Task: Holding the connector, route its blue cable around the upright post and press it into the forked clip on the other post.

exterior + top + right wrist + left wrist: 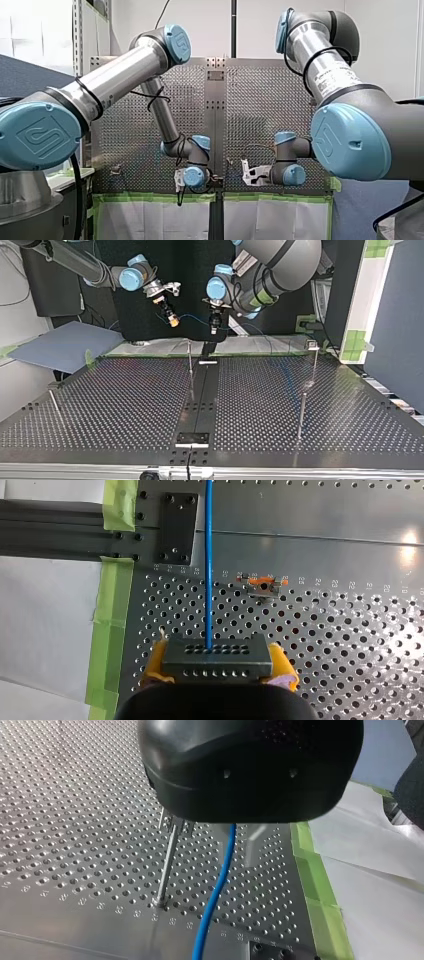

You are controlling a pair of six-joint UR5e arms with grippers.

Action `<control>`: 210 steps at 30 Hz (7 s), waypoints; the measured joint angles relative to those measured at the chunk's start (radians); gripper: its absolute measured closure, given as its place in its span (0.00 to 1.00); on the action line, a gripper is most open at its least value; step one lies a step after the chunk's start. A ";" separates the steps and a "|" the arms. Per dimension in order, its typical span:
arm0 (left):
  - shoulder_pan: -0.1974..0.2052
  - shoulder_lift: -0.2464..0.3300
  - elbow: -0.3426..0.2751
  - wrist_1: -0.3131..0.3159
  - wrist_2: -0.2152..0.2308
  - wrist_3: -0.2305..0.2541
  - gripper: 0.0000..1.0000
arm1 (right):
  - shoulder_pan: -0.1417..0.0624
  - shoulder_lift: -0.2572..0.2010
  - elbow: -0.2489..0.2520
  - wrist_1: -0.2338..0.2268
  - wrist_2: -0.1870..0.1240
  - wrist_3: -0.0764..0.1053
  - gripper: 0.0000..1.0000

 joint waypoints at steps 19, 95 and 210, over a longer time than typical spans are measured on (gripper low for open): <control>-0.027 0.001 0.001 0.019 -0.102 0.060 1.00 | -0.031 -0.001 -0.001 -0.002 0.039 0.029 1.00; -0.084 -0.042 0.117 0.021 -0.118 0.102 1.00 | -0.126 0.000 -0.078 0.003 0.026 0.100 1.00; 0.053 -0.122 0.340 -0.171 0.089 0.047 1.00 | -0.139 0.093 -0.183 0.044 0.067 0.141 1.00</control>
